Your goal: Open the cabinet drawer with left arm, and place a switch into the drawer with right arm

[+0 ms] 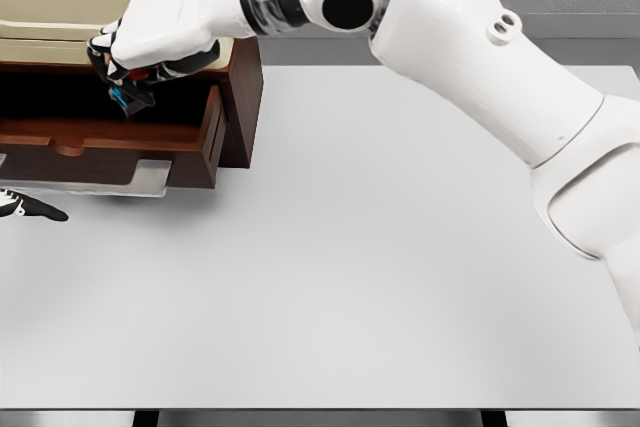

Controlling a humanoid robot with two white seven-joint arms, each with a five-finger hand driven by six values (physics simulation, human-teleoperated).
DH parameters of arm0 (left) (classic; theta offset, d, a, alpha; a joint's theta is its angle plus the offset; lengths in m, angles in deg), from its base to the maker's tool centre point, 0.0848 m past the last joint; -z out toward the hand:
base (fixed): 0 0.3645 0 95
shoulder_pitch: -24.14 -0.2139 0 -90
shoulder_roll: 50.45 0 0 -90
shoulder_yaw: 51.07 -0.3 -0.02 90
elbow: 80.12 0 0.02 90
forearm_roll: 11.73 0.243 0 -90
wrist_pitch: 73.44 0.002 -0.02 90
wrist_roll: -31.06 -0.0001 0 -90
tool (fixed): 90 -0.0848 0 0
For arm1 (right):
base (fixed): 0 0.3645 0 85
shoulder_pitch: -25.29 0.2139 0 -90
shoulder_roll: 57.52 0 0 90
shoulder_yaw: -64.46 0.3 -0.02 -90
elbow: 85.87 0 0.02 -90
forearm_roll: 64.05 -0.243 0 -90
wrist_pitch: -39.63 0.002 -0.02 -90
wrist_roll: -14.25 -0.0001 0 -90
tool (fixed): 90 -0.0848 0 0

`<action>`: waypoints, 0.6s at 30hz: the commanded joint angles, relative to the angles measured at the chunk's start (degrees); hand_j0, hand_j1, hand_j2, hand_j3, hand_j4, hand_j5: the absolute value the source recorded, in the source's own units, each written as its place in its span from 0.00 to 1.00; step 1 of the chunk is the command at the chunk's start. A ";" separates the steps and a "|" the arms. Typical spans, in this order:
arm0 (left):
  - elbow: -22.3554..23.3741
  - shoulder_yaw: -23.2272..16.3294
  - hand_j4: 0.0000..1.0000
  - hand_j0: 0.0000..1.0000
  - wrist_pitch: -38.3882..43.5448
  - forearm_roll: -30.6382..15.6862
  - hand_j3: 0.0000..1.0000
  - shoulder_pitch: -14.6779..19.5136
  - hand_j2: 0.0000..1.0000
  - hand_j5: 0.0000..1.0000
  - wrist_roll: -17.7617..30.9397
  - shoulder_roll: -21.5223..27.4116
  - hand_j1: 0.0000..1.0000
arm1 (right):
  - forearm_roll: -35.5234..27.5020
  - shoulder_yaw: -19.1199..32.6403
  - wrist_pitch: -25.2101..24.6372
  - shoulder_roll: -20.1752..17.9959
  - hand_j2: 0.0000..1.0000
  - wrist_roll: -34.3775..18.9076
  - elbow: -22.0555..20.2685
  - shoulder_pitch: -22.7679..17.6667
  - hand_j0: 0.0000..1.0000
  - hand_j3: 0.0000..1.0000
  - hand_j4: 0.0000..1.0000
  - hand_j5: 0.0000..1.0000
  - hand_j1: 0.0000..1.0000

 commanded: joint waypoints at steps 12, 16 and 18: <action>0.00 -0.10 1.00 1.00 0.14 -0.42 1.00 -0.01 1.00 1.00 -0.01 0.00 1.00 | 0.74 0.08 -0.14 2.66 0.31 -0.18 3.50 0.44 0.31 0.31 0.31 0.31 0.31; 0.00 -0.10 1.00 1.00 0.14 -0.42 1.00 -0.01 1.00 1.00 -0.01 0.00 1.00 | 0.83 0.08 -0.14 2.66 0.33 -0.18 3.86 0.62 0.33 0.33 0.33 0.33 0.33; 0.00 -0.09 1.00 1.00 0.14 -0.42 1.00 -0.01 1.00 1.00 -0.01 0.00 1.00 | 1.18 0.17 -0.14 2.66 0.46 -0.18 3.95 0.62 0.46 0.46 0.46 0.46 0.46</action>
